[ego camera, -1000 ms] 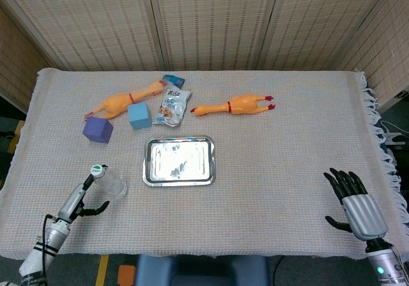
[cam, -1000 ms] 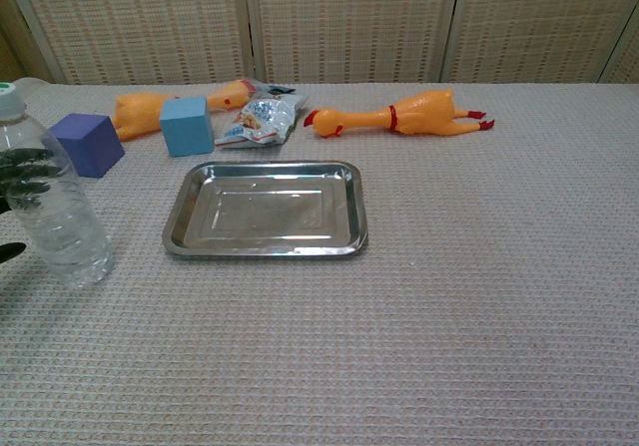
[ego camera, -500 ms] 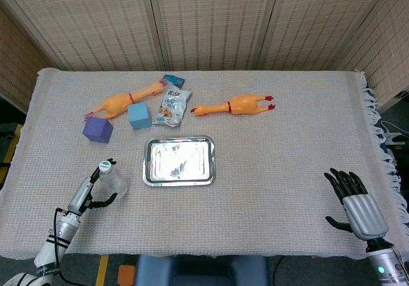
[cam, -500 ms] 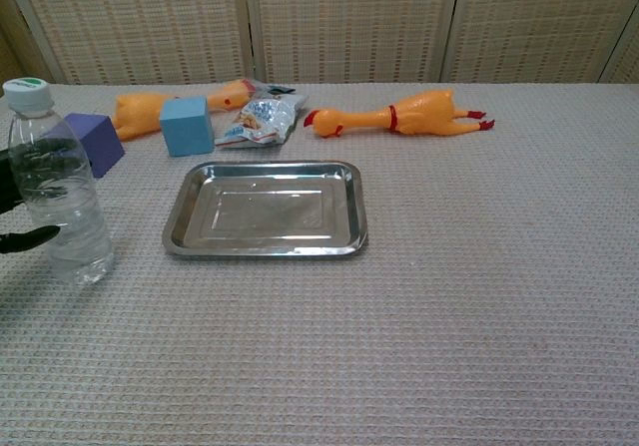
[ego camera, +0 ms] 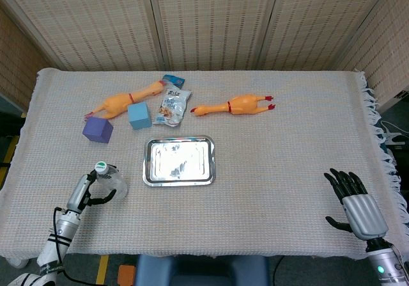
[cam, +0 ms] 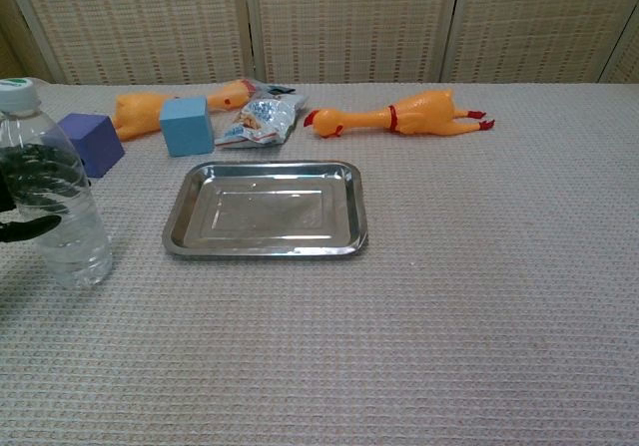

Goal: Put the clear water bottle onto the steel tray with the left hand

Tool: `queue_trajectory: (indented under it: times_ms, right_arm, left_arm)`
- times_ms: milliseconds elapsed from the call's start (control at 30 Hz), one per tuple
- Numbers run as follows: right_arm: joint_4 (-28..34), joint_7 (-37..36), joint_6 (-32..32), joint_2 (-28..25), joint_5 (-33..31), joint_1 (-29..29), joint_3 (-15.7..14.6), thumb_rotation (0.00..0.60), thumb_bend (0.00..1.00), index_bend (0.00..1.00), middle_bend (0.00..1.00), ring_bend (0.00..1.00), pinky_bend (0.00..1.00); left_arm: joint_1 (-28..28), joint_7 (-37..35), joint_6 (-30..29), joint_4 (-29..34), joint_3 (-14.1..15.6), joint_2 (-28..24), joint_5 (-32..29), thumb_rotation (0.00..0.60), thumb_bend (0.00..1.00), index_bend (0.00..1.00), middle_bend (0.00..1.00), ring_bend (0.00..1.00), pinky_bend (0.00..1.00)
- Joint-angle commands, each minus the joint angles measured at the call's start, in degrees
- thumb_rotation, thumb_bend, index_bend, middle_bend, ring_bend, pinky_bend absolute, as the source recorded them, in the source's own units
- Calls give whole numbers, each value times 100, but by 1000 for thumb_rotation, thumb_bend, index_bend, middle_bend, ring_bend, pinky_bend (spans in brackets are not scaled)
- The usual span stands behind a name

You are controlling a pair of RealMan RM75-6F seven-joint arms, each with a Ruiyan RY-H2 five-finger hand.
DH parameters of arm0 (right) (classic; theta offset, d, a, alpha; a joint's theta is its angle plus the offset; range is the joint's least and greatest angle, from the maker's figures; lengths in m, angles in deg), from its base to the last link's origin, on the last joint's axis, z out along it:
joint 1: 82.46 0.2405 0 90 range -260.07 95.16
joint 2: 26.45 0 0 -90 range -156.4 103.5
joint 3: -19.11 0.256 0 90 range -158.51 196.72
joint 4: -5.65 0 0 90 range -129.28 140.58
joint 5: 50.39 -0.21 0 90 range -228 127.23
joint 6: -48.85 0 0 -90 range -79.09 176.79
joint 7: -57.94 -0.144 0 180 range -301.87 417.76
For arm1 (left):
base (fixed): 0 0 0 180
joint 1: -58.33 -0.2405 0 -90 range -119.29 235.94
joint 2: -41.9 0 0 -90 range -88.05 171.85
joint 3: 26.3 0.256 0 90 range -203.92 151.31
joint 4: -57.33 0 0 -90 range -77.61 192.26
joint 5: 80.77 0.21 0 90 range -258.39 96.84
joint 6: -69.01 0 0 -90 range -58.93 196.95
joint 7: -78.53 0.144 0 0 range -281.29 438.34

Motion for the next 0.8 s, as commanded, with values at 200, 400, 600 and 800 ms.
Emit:
queue_trajectory:
  times_ms: [200, 400, 600, 800]
  right_arm:
    - [12, 17, -49, -5, -26, 13, -8, 600, 65, 0, 0, 0, 0]
    - [40, 2, -87, -28, -37, 21, -23, 600, 65, 0, 0, 0, 0]
    - [26, 37, -151, -1, -77, 46, -16, 600, 65, 0, 0, 0, 0]
    - [35, 115, -240, 30, -83, 77, -43, 600, 66, 0, 0, 0, 0]
  left_arm:
    - [-106, 214, -330, 90, -84, 18, 24, 600, 482, 454, 539, 382, 573]
    - [-150, 335, -797, -186, -407, 185, -40, 600, 561, 483, 556, 400, 597]
    - [74, 298, -967, 911, -831, -402, 143, 600, 563, 479, 552, 399, 597]
    - [42, 669, -707, 1186, -630, -431, -58, 600, 563, 440, 528, 380, 589]
